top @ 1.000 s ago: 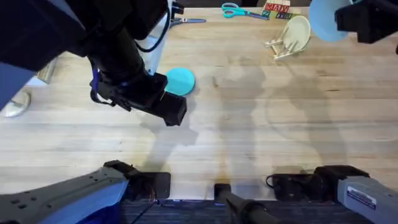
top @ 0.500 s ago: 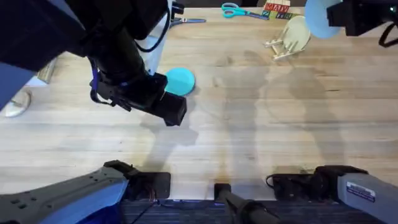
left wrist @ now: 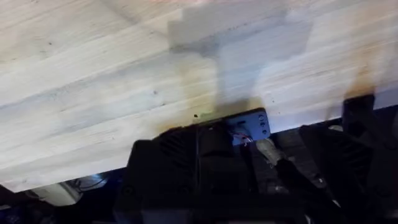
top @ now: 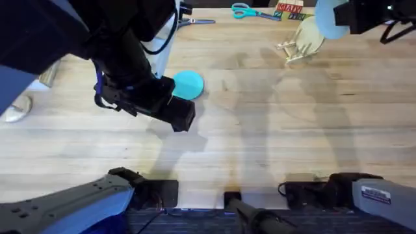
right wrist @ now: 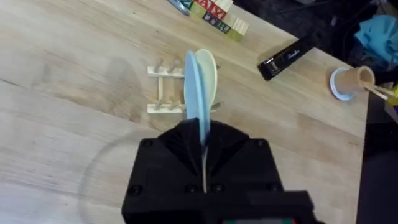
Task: Pick up the plates from the table one by one and place each into a slot on the dish rack.
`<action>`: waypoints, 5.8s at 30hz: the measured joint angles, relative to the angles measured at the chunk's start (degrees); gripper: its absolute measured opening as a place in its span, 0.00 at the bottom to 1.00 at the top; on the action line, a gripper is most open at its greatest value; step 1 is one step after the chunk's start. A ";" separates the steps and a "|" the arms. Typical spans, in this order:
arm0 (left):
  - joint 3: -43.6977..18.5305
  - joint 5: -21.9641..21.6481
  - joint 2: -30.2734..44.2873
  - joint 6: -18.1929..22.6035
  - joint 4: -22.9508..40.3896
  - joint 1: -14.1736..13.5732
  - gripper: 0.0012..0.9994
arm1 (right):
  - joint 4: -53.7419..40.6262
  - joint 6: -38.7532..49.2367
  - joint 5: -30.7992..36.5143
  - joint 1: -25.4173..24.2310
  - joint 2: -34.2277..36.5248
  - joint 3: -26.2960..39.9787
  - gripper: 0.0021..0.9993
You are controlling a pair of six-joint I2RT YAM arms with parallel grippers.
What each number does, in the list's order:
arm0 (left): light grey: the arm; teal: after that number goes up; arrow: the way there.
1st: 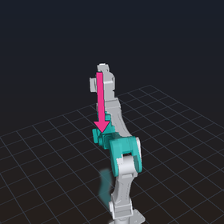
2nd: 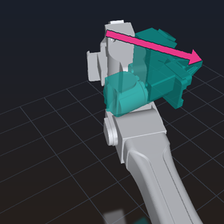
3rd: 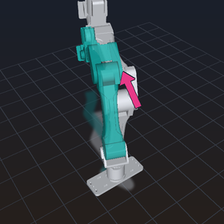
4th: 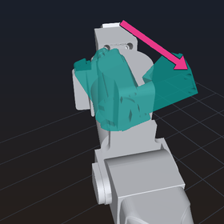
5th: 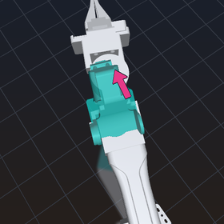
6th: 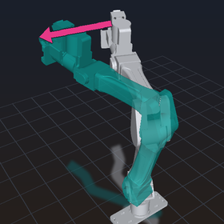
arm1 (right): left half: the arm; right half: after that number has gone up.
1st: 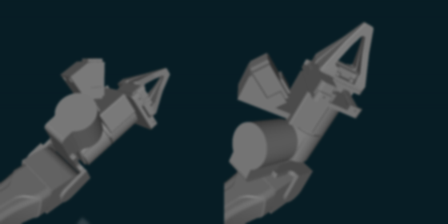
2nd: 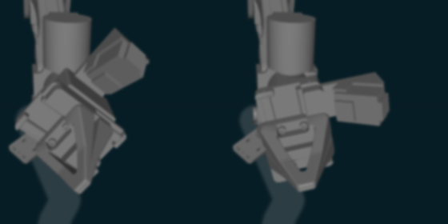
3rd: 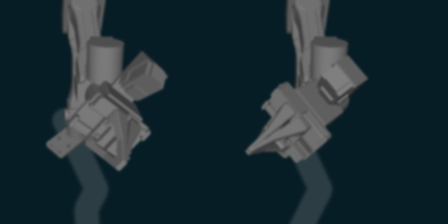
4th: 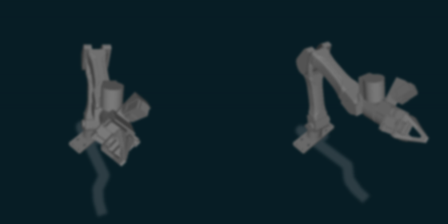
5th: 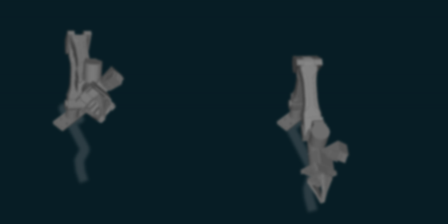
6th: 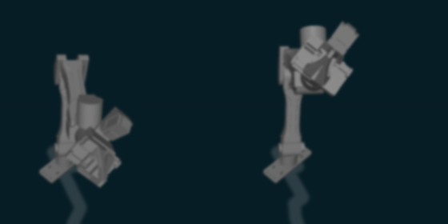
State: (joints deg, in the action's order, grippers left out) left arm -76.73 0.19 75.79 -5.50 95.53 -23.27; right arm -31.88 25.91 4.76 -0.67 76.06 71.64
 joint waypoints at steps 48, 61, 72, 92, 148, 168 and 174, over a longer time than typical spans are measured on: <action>0.00 0.00 0.00 0.00 0.00 0.00 0.99 | 6.32 -5.38 0.85 -0.03 9.50 0.00 0.03; 0.00 0.00 0.00 -0.01 0.00 0.00 0.99 | 7.78 -5.38 1.09 -0.33 12.44 0.00 0.03; 0.00 0.00 0.00 -0.02 0.00 0.00 0.99 | 7.96 -5.38 1.11 -0.33 13.24 0.00 0.03; 0.00 0.00 0.00 0.00 0.00 0.00 0.99 | 7.91 -5.44 1.26 -0.33 15.79 0.00 0.03; 0.00 0.00 0.00 0.00 0.02 0.00 0.99 | 9.59 -6.20 1.31 -0.33 18.09 0.02 0.15; 0.00 0.00 0.00 0.00 0.02 0.00 0.99 | 10.45 -6.21 1.31 -0.33 17.92 0.02 0.14; 0.00 0.00 0.00 0.00 0.02 0.00 0.99 | 9.89 -6.90 1.26 -0.33 14.15 0.02 0.14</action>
State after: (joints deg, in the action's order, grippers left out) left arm -76.73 0.19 75.79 -5.50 95.55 -23.27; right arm -21.99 19.01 6.02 -0.99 90.21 71.66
